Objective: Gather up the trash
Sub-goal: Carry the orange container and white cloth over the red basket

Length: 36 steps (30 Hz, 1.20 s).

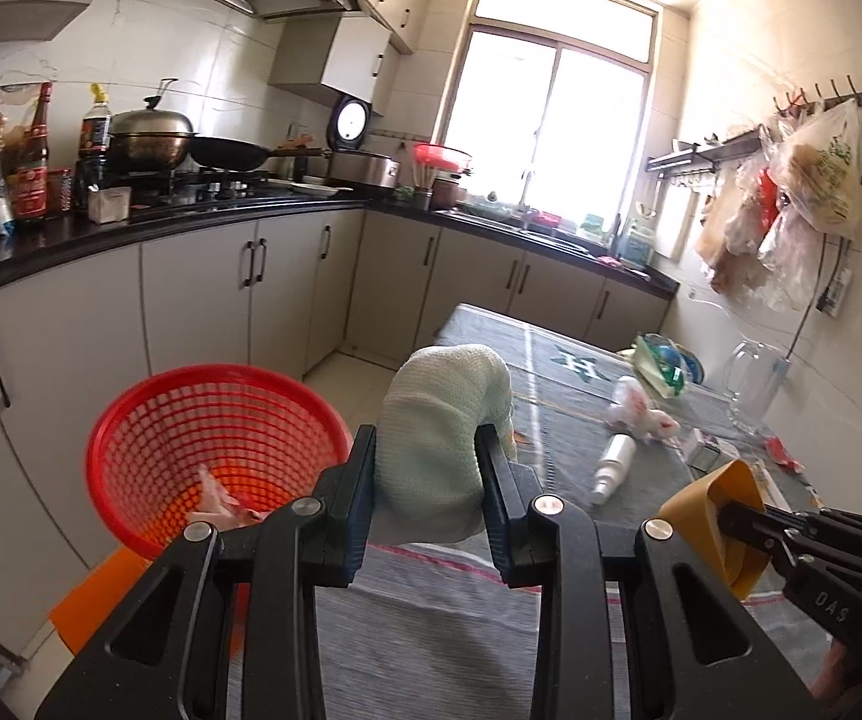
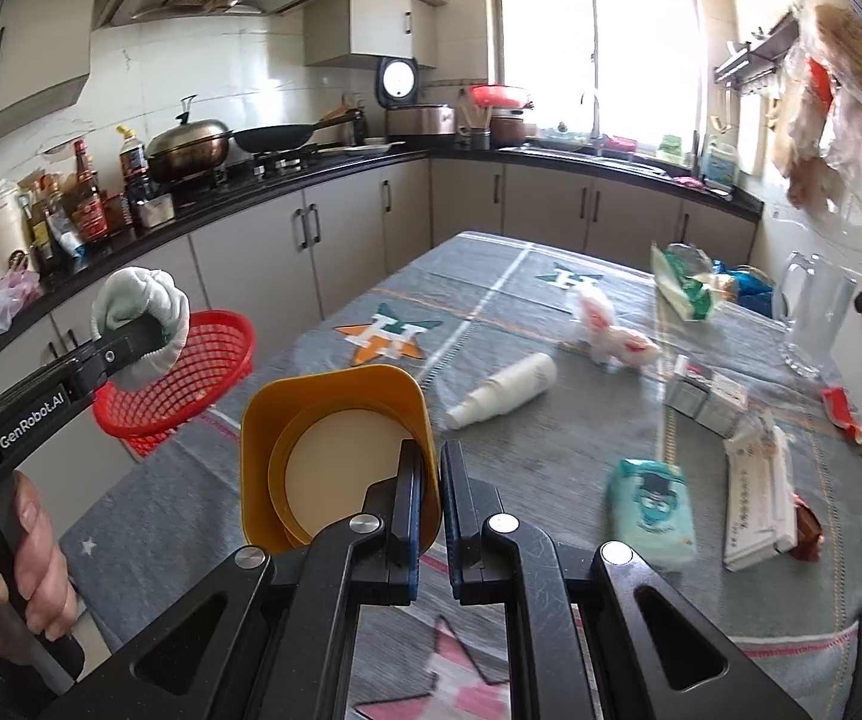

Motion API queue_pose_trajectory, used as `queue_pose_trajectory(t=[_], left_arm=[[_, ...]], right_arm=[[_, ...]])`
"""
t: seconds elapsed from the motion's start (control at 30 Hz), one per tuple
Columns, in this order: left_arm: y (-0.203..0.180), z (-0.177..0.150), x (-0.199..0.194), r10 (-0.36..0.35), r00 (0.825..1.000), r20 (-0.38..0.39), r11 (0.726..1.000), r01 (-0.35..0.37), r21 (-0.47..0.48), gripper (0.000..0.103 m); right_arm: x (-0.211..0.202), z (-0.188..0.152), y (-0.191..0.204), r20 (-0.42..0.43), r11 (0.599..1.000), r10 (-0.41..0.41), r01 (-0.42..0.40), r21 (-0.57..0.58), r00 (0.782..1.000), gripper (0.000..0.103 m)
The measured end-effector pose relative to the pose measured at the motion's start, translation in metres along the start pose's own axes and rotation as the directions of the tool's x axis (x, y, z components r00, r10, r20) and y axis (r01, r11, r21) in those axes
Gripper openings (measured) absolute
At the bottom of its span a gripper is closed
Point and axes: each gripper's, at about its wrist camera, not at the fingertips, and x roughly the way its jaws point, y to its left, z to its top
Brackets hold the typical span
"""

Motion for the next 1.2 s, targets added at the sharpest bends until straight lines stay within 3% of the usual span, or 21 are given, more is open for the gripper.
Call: queue_pose_trajectory(t=[0.4, 0.73, 1.0, 1.2], left_arm=[[0.068, 0.008, 0.0, 0.122, 0.992, 0.004, 0.991, -0.122, -0.052, 0.031], [0.127, 0.018, 0.016, 0.198, 0.98, -0.038, 0.975, -0.201, -0.1, 0.031], [0.146, 0.015, 0.036, 0.215, 0.973, -0.09, 0.97, -0.223, -0.099, 0.031], [0.152, 0.011, 0.05, 0.226, 0.966, -0.125, 0.969, -0.236, -0.076, 0.031]], right_arm=[[0.024, 0.023, 0.029, -0.041, 0.993, 0.119, -0.119, 0.009, 0.992, 0.008], [0.053, 0.05, 0.067, -0.082, 0.978, 0.208, -0.209, -0.013, 0.975, 0.008], [0.09, 0.073, 0.103, -0.126, 0.965, 0.256, -0.261, -0.025, 0.958, 0.008], [0.126, 0.079, 0.129, -0.169, 0.964, 0.249, -0.26, -0.051, 0.954, 0.008]])
